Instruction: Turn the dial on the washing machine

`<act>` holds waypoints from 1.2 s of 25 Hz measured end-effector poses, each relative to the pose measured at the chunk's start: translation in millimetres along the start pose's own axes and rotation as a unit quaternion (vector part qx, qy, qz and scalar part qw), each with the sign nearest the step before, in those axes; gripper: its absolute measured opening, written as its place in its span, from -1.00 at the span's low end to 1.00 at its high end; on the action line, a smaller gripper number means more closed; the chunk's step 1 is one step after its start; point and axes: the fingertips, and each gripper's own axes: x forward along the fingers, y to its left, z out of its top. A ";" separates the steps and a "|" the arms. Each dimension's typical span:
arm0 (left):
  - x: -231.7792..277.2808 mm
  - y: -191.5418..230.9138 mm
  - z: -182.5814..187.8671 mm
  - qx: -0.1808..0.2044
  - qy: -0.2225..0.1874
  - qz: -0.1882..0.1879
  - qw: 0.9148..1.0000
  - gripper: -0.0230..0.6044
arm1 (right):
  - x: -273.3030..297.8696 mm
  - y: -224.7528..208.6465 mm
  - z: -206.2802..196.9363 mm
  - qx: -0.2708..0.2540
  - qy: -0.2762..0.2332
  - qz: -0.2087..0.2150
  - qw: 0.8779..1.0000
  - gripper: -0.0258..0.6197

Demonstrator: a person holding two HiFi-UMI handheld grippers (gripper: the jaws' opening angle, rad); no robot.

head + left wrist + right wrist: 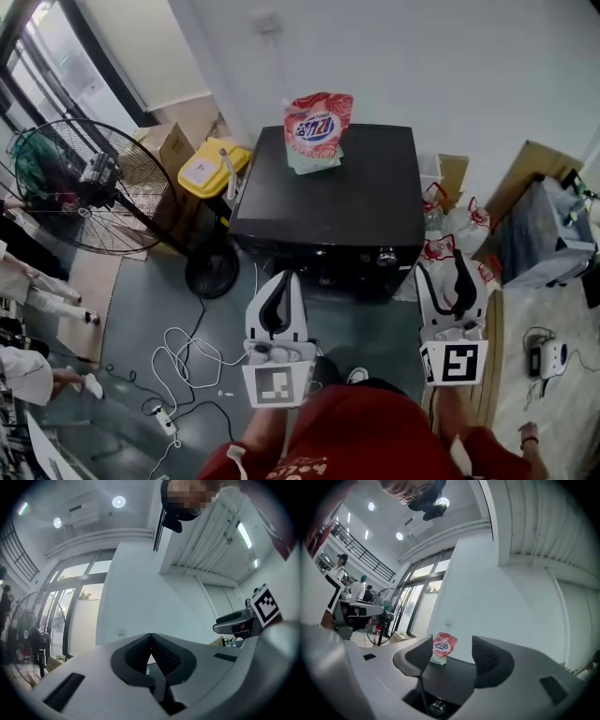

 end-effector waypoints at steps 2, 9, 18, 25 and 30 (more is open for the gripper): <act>-0.5 1.4 1.5 0.000 0.000 0.002 1.000 -0.90 | -0.8 -1.9 2.3 -0.005 -0.003 -0.003 1.000 -0.10; 2.3 0.3 -1.3 0.003 0.006 0.000 1.000 -0.90 | -1.4 -6.0 1.3 0.004 -0.006 -0.016 1.000 -0.09; 9.4 -10.7 -3.6 0.002 0.005 -0.009 1.000 -0.90 | -4.2 -10.7 -0.9 0.014 -0.012 -0.025 1.000 -0.28; 7.6 -15.5 -8.4 0.003 0.009 -0.015 1.000 -0.90 | -14.5 -10.5 5.5 0.019 -0.035 -0.033 0.999 -0.89; 9.1 -17.3 -10.4 -0.002 0.009 -0.016 1.000 -0.90 | -14.4 -12.9 2.5 0.013 -0.024 -0.035 0.999 -0.90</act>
